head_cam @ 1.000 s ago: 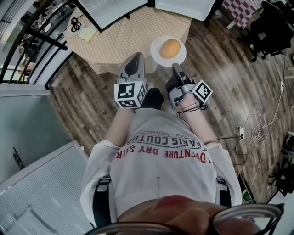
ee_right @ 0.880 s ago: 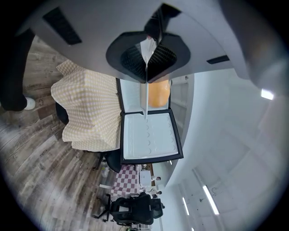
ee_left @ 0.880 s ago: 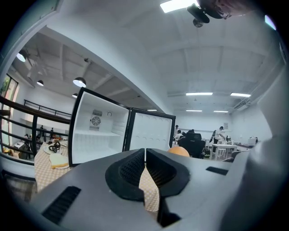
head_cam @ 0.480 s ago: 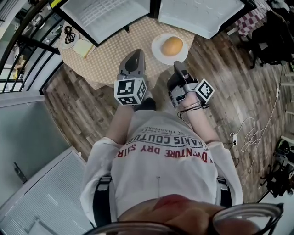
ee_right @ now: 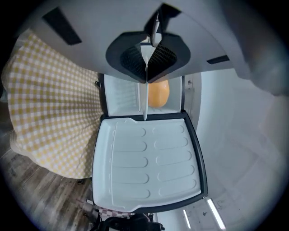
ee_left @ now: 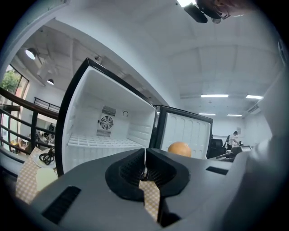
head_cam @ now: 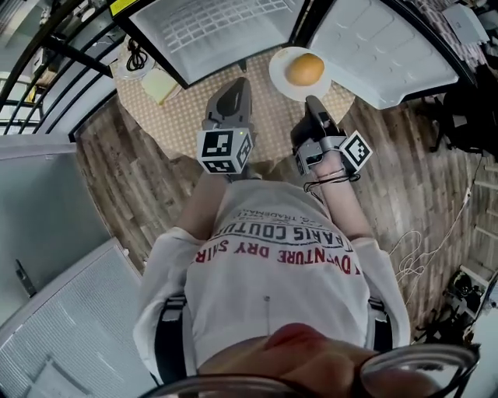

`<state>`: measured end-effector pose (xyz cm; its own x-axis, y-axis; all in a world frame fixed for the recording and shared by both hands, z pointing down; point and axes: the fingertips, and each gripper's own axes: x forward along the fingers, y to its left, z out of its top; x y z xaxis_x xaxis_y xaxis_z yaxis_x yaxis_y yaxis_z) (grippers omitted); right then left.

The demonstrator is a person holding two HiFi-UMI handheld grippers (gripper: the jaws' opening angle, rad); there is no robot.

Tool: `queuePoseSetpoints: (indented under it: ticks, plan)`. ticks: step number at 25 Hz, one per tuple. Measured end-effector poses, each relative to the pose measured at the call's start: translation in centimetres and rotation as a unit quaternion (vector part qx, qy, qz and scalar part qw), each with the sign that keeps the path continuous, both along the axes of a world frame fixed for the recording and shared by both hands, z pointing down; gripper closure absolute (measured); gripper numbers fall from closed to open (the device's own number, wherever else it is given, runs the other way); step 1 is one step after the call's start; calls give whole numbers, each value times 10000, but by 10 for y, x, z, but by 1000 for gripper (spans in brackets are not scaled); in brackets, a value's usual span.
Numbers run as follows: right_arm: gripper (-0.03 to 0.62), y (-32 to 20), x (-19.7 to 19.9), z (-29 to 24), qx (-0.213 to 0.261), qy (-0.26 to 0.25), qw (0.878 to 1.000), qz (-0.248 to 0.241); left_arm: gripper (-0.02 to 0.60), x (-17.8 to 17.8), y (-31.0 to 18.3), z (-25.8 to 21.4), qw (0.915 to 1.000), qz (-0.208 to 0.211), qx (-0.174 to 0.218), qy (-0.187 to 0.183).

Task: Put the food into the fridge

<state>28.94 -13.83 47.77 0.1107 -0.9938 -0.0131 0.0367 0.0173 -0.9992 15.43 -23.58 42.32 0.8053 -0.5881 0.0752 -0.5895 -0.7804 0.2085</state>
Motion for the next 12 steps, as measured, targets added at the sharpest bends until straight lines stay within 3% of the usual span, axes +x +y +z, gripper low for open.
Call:
queuePoseSetpoints:
  ticks: [12]
  plan:
    - [562,-94,-3,2,131,-194,9936,-1101,554,-31,-49,5,9924,-1222,2,-148]
